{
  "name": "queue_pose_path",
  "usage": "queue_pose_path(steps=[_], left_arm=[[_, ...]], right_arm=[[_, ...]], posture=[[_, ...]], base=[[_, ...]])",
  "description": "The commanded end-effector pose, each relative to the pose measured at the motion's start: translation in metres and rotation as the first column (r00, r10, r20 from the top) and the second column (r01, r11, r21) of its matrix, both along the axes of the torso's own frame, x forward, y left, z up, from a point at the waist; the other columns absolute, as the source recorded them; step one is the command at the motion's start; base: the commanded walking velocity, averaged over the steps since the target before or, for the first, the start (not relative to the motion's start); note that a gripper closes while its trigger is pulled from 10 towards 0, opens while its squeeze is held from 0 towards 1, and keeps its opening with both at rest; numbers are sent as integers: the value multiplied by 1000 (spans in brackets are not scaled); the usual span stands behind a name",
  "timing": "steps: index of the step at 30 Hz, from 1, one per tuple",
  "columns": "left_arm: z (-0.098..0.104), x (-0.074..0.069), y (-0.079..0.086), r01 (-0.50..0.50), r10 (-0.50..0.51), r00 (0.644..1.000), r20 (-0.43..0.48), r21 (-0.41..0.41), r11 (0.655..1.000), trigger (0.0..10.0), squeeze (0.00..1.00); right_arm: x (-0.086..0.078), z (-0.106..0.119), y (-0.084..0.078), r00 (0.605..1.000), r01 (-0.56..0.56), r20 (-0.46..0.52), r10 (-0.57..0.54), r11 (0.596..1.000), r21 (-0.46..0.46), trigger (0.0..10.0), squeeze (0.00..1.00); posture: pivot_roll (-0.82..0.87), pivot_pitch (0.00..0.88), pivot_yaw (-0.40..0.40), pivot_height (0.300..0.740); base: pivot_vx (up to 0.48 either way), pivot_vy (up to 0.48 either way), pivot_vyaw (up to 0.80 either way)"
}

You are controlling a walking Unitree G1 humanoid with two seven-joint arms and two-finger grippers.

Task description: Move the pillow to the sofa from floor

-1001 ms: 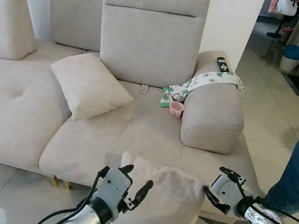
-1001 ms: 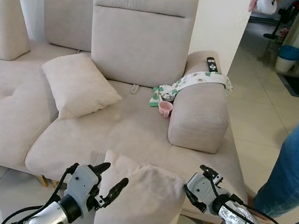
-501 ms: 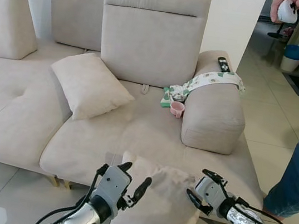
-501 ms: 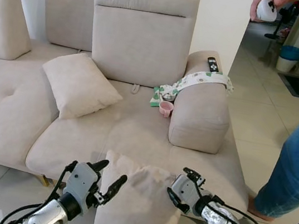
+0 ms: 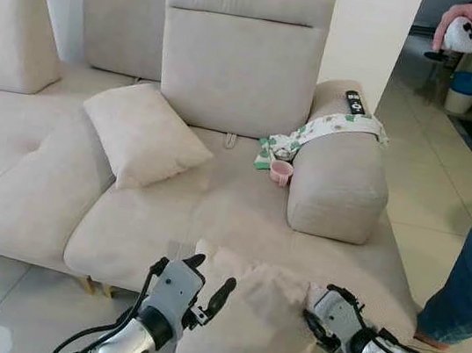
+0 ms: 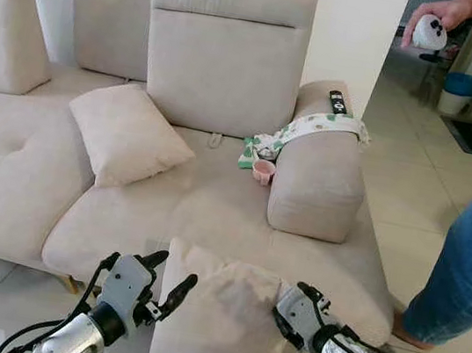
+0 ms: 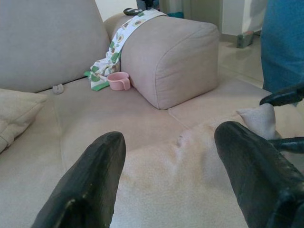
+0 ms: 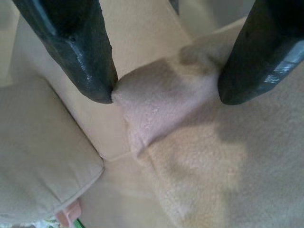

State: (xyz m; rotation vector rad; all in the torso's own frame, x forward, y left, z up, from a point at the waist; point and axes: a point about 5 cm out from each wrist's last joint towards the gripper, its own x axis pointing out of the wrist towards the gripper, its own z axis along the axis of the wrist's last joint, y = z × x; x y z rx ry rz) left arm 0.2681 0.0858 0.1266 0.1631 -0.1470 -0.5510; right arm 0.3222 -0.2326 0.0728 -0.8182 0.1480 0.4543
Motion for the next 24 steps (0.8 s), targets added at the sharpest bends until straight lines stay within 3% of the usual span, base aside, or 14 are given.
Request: queue_pose_path(steps=[1, 3, 4, 9, 10, 11, 12, 24], left_arm=[[1, 0, 0, 0, 0, 1000, 10, 28, 1000, 10000, 0], [1, 0, 0, 1, -2, 1000, 11, 28, 1000, 10000, 0], [2, 1, 0, 2, -2, 1000, 11, 28, 1000, 10000, 0], [2, 1, 0, 2, -2, 1000, 12, 28, 1000, 10000, 0], [2, 1, 0, 1, -2, 1000, 12, 28, 1000, 10000, 0], [2, 1, 0, 1, -2, 1000, 12, 28, 1000, 10000, 0], [2, 2, -1, 0, -1, 1000, 13, 26, 1000, 10000, 0], [4, 5, -3, -4, 4, 1000, 21, 19, 1000, 10000, 0]], right_arm=[[-10, -15, -1, 999, 10, -48, -11, 1000, -14, 10000, 0], [-12, -18, -1, 998, 16, -52, -17, 1000, -16, 10000, 0], [-12, -19, -1, 998, 23, -50, -24, 1000, -18, 8745, 0], [-13, -20, 0, 999, 30, -43, -31, 999, -17, 8941, 0], [-13, -20, 0, 999, 34, -34, -35, 999, -14, 6902, 0], [-13, -20, 0, 999, 34, -34, -35, 999, -14, 6902, 0], [-10, -15, -1, 999, 49, 7, -49, 999, -11, 0, 0], [-12, -8, -10, 993, 87, 85, -87, 996, 3, 0, 0]], posture=[[164, 125, 44, 530], [165, 125, 45, 530], [166, 124, 46, 530], [166, 124, 46, 530], [165, 123, 47, 530], [165, 123, 47, 530], [162, 118, 44, 530], [154, 109, 40, 530]], base=[[0, 0, 0], [0, 0, 0], [0, 0, 0], [0, 0, 0], [0, 0, 0], [0, 0, 0], [0, 0, 0], [0, 0, 0]])
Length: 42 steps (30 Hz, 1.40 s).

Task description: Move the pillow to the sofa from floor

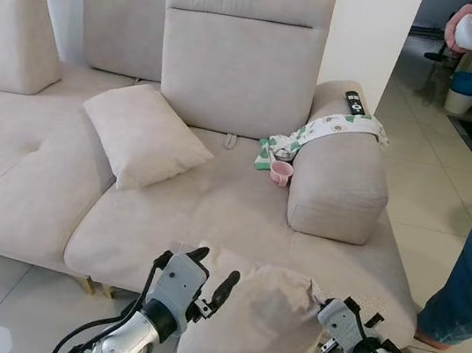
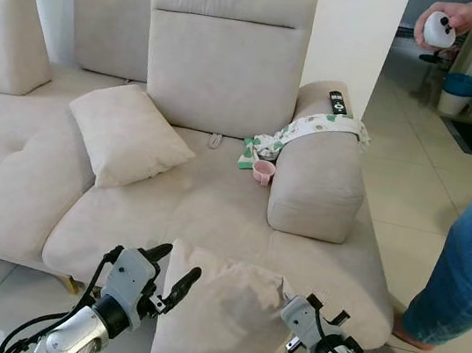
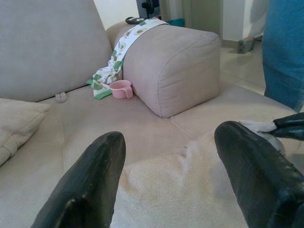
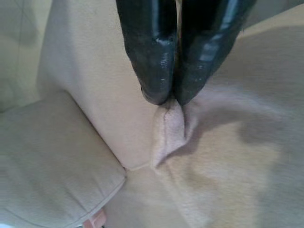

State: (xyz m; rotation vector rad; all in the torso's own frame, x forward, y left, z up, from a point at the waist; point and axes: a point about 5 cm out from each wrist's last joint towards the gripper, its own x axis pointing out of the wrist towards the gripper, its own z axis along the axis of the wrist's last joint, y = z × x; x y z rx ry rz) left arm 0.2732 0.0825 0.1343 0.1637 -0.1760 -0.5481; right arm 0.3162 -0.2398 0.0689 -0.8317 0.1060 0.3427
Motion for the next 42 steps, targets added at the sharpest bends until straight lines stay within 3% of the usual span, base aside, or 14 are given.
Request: queue_pose_path(steps=[1, 6, 8, 11, 14, 16, 18, 21, 23, 26, 27, 30, 37, 42], left_arm=[[-4, 0, 0, -4, 4, 1000, -6, 27, 1000, 10000, 0], [-3, 1, 0, -8, 8, 1000, 1, 24, 1000, 10000, 0], [-2, 3, 5, -16, 15, 1000, 11, 32, 999, 10000, 0], [-2, 8, 14, -21, 19, 1000, 20, 55, 998, 10000, 0], [-2, 10, 17, -21, 19, 1000, 22, 63, 998, 10000, 0], [-5, 16, 22, 14, -15, 1000, 13, 119, 993, 10000, 0], [-5, 16, 22, 14, -15, 1000, 13, 119, 993, 10000, 0], [-10, 21, 24, 102, -110, 994, 16, 264, 959, 10000, 0], [-10, 21, 24, 102, -110, 994, 16, 264, 959, 10000, 0], [-24, 25, 26, 276, -281, 957, -66, 498, 822, 10000, 0], [-24, 25, 26, 276, -281, 957, -66, 498, 822, 10000, 0], [-32, 24, 31, 354, -348, 929, -129, 589, 726, 10000, 0], [-32, 33, 41, 385, -382, 909, -165, 681, 623, 10000, 0], [-17, 48, 53, 373, -397, 905, -156, 740, 560, 10000, 0]], right_arm=[[-6, -4, -3, 1000, 5, 3, -5, 1000, 5, 0, 0], [-9, -2, 8, 996, -76, 55, 75, 997, 18, 0, 0], [-23, -4, 27, 966, -244, 89, 243, 970, -3, 0, 0], [-40, -7, 38, 922, -372, 96, 374, 927, -38, 0, 0], [-46, -8, 40, 908, -405, 92, 408, 913, -54, 0, 0], [-58, -8, 43, 862, -494, 62, 504, 860, -128, 0, 0], [-58, -8, 43, 862, -494, 62, 504, 860, -128, 0, 0], [-71, -7, 47, 792, -595, 14, 610, 777, -206, 0, 0], [-71, -7, 47, 792, -595, 14, 610, 777, -206, 0, 0], [-88, -4, 49, 706, -692, -42, 707, 675, -256, 0, 0], [-88, -4, 49, 706, -692, -42, 707, 675, -256, 0, 0], [-101, -3, 52, 660, -735, -68, 749, 623, -267, 0, 0], [-127, -9, 51, 559, -814, -168, 812, 498, -299, 0, 0], [-145, -16, 35, 542, -833, -256, 800, 471, -291, 0, 0]], posture=[[154, 109, 40, 530], [153, 106, 37, 530], [139, 106, 29, 530], [126, 103, 27, 530], [121, 102, 27, 530], [98, 96, 28, 530], [98, 96, 28, 530], [79, 85, 32, 530], [79, 85, 32, 530], [61, 73, 36, 530], [61, 73, 36, 530], [54, 65, 40, 530], [54, 51, 35, 530], [53, 45, 32, 530]], base=[[0, 0, 0], [0, 0, 0], [0, 0, 0], [0, 0, 0], [0, 0, 0], [0, 0, 0], [0, 0, 0], [0, 0, 0], [0, 0, 0], [0, 0, 0], [0, 0, 0], [0, 0, 0], [0, 0, 0], [0, 0, 0]])
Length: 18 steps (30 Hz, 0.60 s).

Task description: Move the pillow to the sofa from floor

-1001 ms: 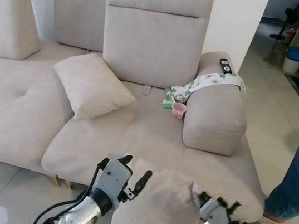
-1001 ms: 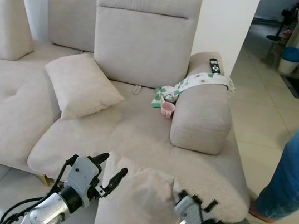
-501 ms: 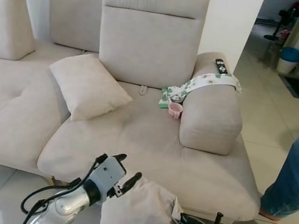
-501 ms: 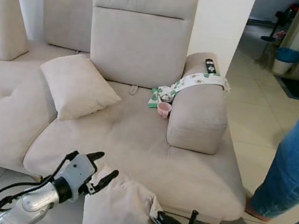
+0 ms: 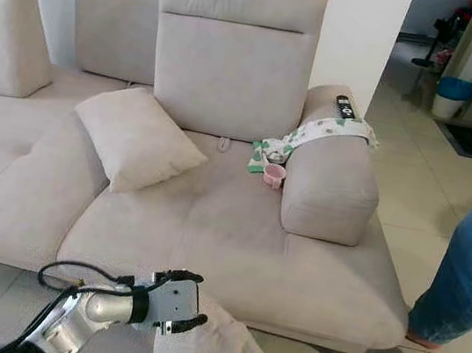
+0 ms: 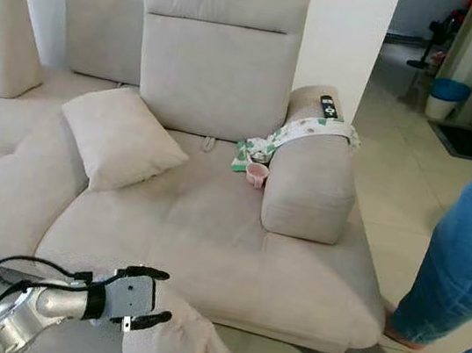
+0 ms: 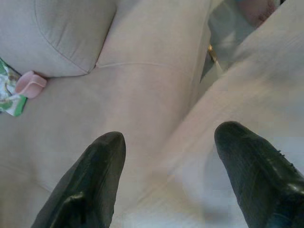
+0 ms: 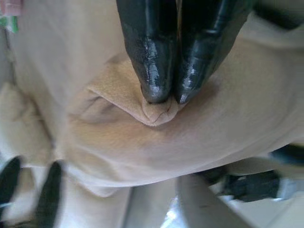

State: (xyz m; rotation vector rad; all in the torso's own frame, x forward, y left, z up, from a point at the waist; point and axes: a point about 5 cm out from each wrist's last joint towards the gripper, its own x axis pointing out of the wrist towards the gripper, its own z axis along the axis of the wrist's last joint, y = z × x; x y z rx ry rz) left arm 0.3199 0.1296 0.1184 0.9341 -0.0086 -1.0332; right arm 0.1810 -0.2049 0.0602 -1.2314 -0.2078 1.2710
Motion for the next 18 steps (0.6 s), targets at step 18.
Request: queue_pose_path(steps=[18], left_arm=[[-2, 3, 13, 234, -274, 962, 17, 467, 853, 10000, 0]], right_arm=[[-10, -4, 15, 998, -59, -26, 59, 998, -22, 0, 0]], posture=[[35, 35, 38, 530]], base=[[0, 0, 0]])
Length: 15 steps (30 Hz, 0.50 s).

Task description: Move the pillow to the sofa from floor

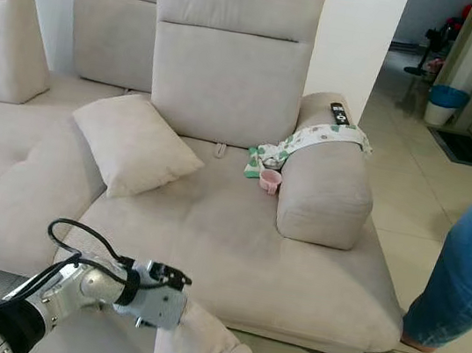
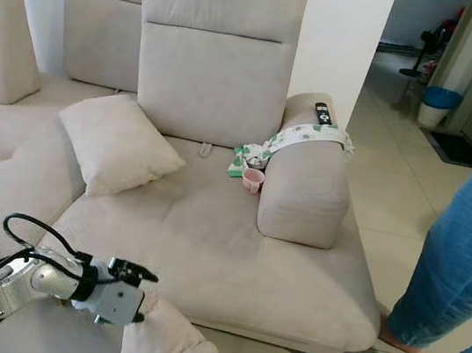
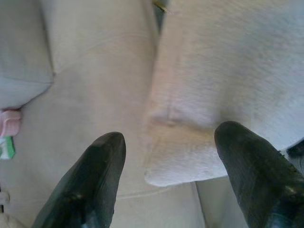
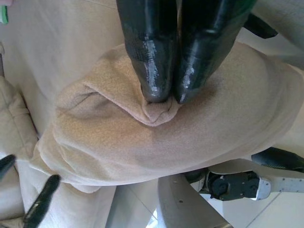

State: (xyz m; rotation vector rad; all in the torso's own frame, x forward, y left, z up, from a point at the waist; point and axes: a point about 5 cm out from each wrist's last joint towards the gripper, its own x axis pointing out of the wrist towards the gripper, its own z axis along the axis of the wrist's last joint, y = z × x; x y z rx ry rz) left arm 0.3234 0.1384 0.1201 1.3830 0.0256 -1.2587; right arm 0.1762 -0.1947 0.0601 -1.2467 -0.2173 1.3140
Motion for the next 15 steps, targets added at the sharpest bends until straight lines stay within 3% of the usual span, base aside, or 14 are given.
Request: queue_pose_path(steps=[1, 9, 15], left_arm=[[-5, 0, 4, 20, -21, 1000, 6, 71, 997, 10000, 0], [-9, -4, -8, 59, -60, 998, 1, 63, 996, 10000, 0], [-21, -10, -18, 87, -91, 995, 29, 130, 988, 10000, 0]], right_arm=[[-4, -4, 7, 1000, -16, -19, 16, 1000, 4, 0, 0], [-2, -6, 10, 1000, -5, -15, 6, 1000, 12, 0, 0], [2, -6, 16, 1000, 0, -4, 0, 1000, 23, 0, 0]], posture=[[35, 34, 37, 530], [38, 27, 38, 530], [42, 21, 39, 530]], base=[[0, 0, 0], [0, 0, 0], [0, 0, 0]])
